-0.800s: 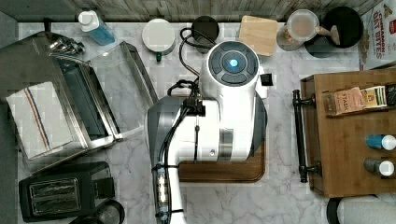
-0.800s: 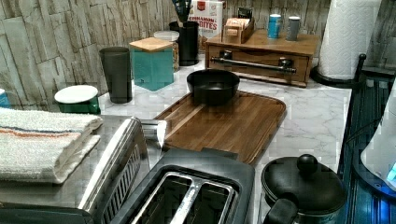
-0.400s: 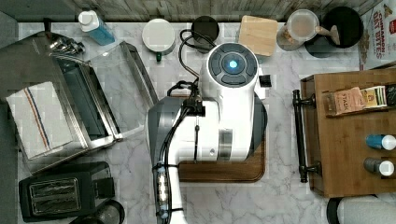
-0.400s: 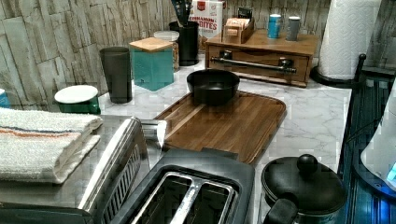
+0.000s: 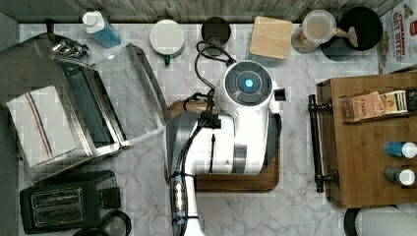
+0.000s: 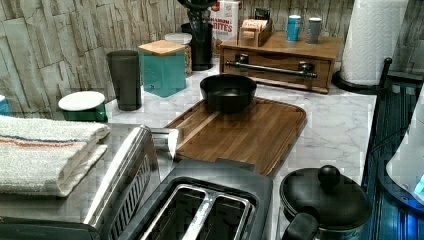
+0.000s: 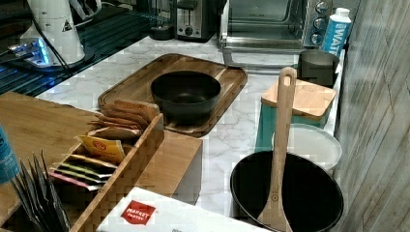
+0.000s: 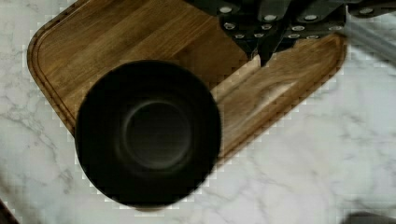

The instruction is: Pick up the bowl.

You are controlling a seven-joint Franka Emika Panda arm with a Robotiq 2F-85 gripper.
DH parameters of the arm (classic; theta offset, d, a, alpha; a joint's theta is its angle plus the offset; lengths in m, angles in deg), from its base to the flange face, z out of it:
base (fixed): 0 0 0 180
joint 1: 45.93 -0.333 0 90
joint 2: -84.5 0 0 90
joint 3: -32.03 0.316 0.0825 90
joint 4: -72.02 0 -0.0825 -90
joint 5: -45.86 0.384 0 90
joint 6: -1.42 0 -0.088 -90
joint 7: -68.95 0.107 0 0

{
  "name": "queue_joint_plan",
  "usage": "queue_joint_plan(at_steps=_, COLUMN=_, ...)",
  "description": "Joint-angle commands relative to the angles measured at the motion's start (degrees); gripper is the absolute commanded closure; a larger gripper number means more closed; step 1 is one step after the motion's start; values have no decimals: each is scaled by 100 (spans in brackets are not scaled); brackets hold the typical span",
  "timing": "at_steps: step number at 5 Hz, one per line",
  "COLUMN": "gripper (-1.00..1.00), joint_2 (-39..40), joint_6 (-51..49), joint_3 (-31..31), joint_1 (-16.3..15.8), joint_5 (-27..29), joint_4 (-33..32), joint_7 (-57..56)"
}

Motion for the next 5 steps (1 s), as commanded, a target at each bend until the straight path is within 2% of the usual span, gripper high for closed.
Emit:
queue_joint_plan(at_steps=1, gripper=81, joint_2=-1200, joint_6=300, joint_3=-611, joint_1=722, joint_5=-43, joint_4=-1225, joint_7=873)
queue_joint_plan(at_steps=2, gripper=-100, joint_2=-1348, joint_6=501, joint_3=-731, joint_1=799, joint_5=-74, joint_4=-1476, joint_7=996)
queue_joint_plan(at_steps=5, gripper=-100, joint_2=-1238, joint_6=898, joint_3=-678, joint_1=1057, joint_5=116, joint_4=-2176, joint_7=243)
